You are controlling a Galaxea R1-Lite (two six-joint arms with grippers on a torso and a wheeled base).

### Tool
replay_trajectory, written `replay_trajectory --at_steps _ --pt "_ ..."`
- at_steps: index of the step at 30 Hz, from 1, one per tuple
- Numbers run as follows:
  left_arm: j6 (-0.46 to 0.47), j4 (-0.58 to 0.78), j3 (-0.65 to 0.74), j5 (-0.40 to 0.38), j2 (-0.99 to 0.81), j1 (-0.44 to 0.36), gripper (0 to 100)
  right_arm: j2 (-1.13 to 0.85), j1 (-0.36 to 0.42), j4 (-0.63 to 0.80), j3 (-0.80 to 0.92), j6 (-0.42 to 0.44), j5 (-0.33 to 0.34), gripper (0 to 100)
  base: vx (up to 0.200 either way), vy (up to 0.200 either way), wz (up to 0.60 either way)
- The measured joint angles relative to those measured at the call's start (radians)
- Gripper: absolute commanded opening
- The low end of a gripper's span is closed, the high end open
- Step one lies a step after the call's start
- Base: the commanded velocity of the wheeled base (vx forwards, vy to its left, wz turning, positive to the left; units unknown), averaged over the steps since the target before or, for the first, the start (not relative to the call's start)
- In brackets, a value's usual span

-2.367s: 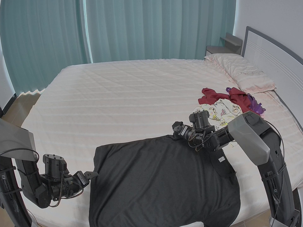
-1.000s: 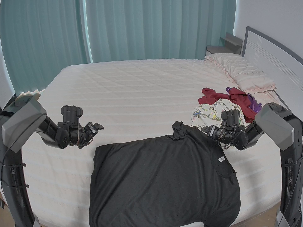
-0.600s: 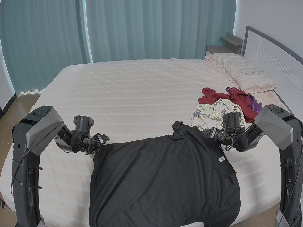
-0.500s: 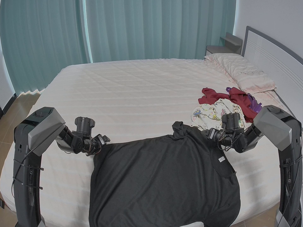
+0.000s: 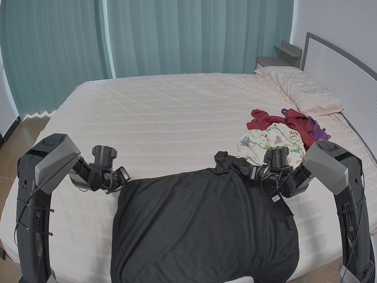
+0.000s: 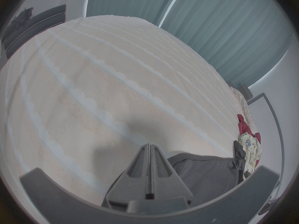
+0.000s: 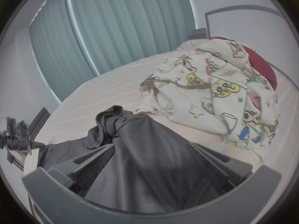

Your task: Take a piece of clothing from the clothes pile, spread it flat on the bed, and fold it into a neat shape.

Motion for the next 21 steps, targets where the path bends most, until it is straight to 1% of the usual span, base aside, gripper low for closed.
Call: replay_trajectory --at_steps 6,7,14,21 --pt "-0.002 0.000 0.031 0.002 -0.029 0.006 0 0.052 0.008 -0.013 -0.064 -0.082 -0.001 100 0.000 0.000 0.00" --pt "-0.002 0.000 0.035 0.002 -0.033 0.006 0 0.062 0.009 -0.011 -0.077 -0.089 -0.002 0 0.000 0.000 0.00" --pt "0.000 0.006 0.048 0.001 -0.047 0.011 0 0.118 0.013 -0.029 -0.130 -0.097 -0.027 0 0.000 0.000 0.00" --pt "0.000 0.004 0.051 -0.007 -0.058 0.031 0 0.096 0.004 -0.069 -0.104 -0.073 -0.028 0 0.000 0.000 0.00"
